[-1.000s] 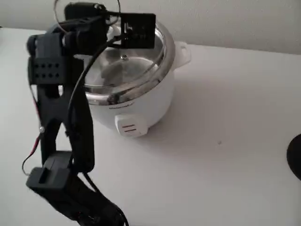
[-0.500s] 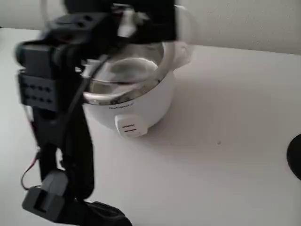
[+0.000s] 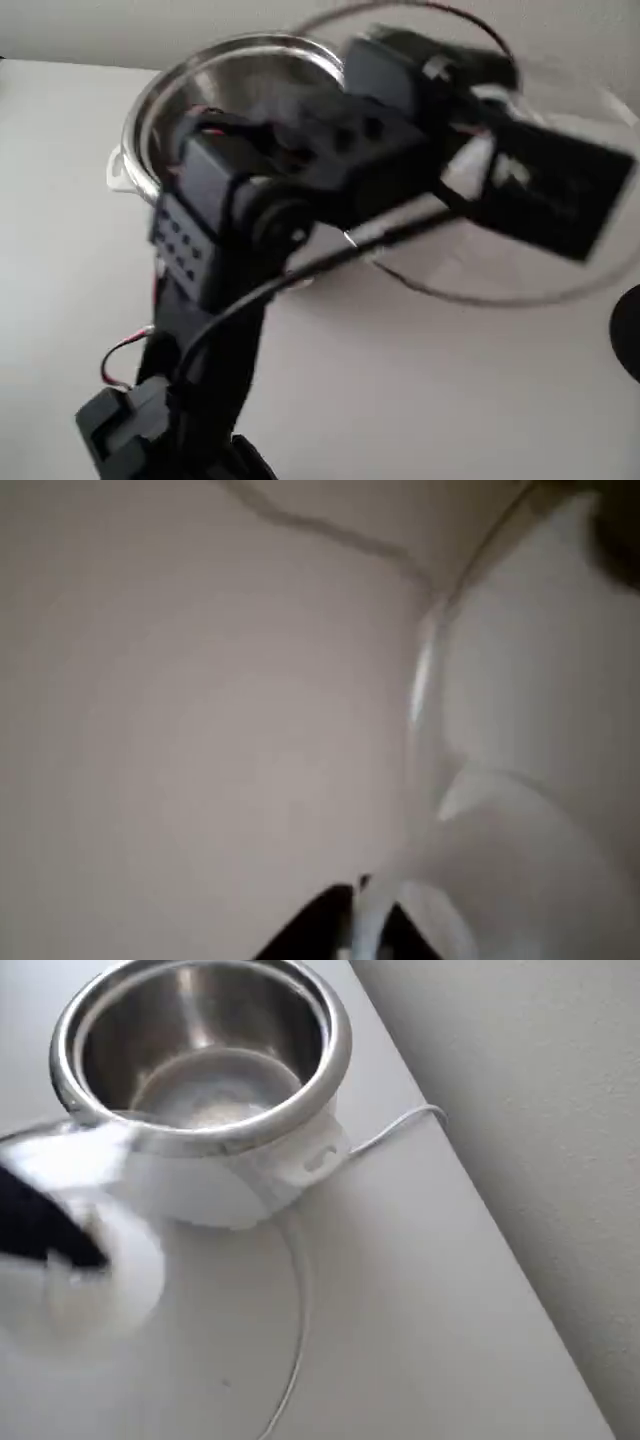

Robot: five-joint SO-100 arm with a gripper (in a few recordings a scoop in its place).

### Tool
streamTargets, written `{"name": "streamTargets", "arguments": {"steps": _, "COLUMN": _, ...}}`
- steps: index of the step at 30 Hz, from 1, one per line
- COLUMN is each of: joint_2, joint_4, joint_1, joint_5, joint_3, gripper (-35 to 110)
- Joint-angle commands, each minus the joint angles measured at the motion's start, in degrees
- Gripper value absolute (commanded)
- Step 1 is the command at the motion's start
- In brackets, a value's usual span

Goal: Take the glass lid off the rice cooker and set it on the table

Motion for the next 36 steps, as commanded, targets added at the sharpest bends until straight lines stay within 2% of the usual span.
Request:
{"name": "streamTargets", "arguments": {"steps": 1, "joint_2": -2.29, "joint_4": 2.2, "joint_1": 1.41, "joint_5": -0.53, "joint_3": -1.23, "gripper": 0}}
{"name": "streamTargets", "arguments": {"steps": 13, "joint_2": -23.03, "joint_4": 11.6, "joint_1": -1.41, "joint_5": 0.7, "joint_3": -1.23, "gripper": 0}}
{"name": "streamTargets", "arguments": {"steps": 27, "joint_2": -35.68, "joint_4": 17.67, "joint_1": -8.53, "joint_5": -1.23, "joint_3": -1.23, "gripper": 0}}
{"name": "streamTargets", "arguments": {"steps": 36, "joint_2": -44.82, "joint_4": 17.67, "joint_1": -9.49, "joint_5": -1.32, "joint_3": -1.67, "gripper": 0}}
